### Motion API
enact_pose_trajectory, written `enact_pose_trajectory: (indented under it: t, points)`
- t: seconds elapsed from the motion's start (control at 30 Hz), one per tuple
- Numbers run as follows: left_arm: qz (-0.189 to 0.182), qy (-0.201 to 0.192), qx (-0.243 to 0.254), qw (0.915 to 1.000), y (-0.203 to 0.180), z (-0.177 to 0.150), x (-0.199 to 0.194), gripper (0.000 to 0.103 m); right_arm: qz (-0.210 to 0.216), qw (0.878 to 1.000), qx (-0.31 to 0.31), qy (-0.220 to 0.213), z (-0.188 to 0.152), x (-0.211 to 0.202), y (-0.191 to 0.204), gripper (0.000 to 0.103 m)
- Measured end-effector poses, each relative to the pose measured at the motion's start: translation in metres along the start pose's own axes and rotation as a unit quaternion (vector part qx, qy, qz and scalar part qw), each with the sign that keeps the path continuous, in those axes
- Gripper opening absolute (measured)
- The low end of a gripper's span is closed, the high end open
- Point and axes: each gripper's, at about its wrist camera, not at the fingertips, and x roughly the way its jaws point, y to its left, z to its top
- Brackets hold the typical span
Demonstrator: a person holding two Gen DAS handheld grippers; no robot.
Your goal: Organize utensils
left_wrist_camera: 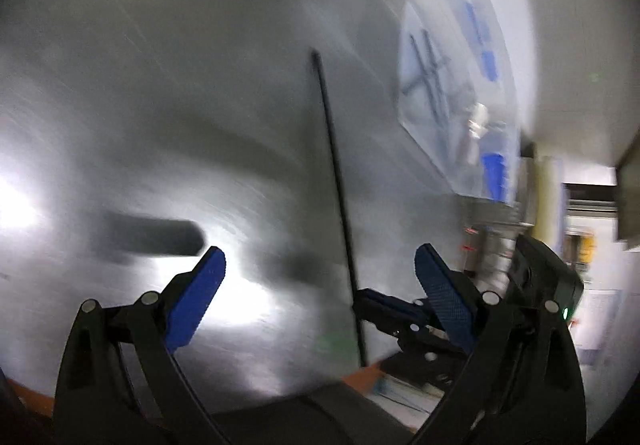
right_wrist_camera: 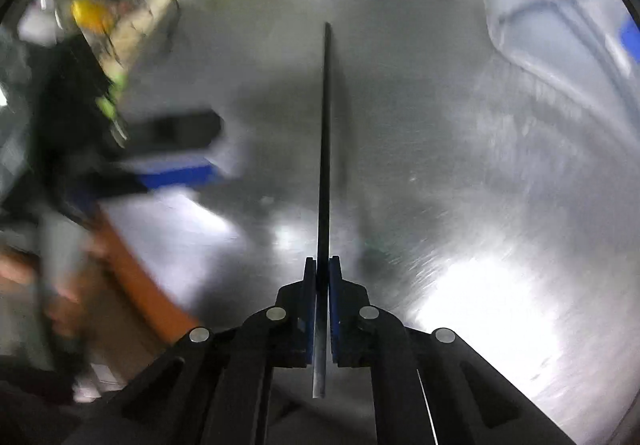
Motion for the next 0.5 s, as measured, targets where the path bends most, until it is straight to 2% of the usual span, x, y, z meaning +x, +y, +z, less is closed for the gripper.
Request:
enact_pose_trajectory:
  t: [0.03, 0.1, 0.17, 0.23, 0.3, 0.33, 0.37, 0.4, 0.47, 0.5]
  points:
    - [-0.024, 0.019, -0.001, 0.9995, -0.003, -0.002, 0.008, 0.091, 0.046, 0.999, 0.021, 0.0, -0.001, -0.008, -0.005, 0.007]
    - [-0.051, 0.035, -0.002, 0.9981, -0.008, -0.005, 0.019, 0.091, 0.086, 0.996, 0.033, 0.001, -0.003, -0.017, -0.007, 0.007]
    - [-0.074, 0.042, -0.005, 0.9964, -0.011, -0.008, 0.029, 0.09, 0.103, 0.994, 0.031, -0.001, -0.006, -0.021, -0.006, 0.007]
    - [-0.076, 0.038, -0.012, 0.9963, -0.01, -0.012, 0.033, 0.075, 0.105, 0.994, 0.027, 0.0, -0.011, -0.022, -0.005, 0.007]
    - [-0.075, 0.041, -0.021, 0.9961, -0.006, -0.014, 0.038, 0.048, 0.099, 0.995, 0.018, 0.005, -0.012, -0.024, -0.004, 0.007]
    - [-0.074, 0.045, -0.026, 0.9959, -0.004, -0.015, 0.042, 0.041, 0.099, 0.995, 0.016, 0.009, -0.019, -0.023, -0.006, 0.007]
    - [-0.068, 0.045, -0.025, 0.9963, -0.003, -0.016, 0.043, 0.029, 0.099, 0.995, 0.014, 0.013, -0.02, -0.02, -0.006, 0.007]
    - [-0.054, 0.041, -0.022, 0.9974, -0.002, -0.017, 0.044, 0.021, 0.096, 0.995, 0.013, 0.013, -0.023, -0.015, -0.006, 0.007]
    - [-0.05, 0.036, -0.023, 0.9978, -0.001, -0.017, 0.045, 0.009, 0.093, 0.995, 0.01, 0.019, -0.023, -0.01, -0.008, 0.007]
    - [-0.051, 0.033, -0.026, 0.9978, 0.0, -0.017, 0.045, 0.008, 0.093, 0.995, 0.012, 0.021, -0.023, -0.009, -0.009, 0.007]
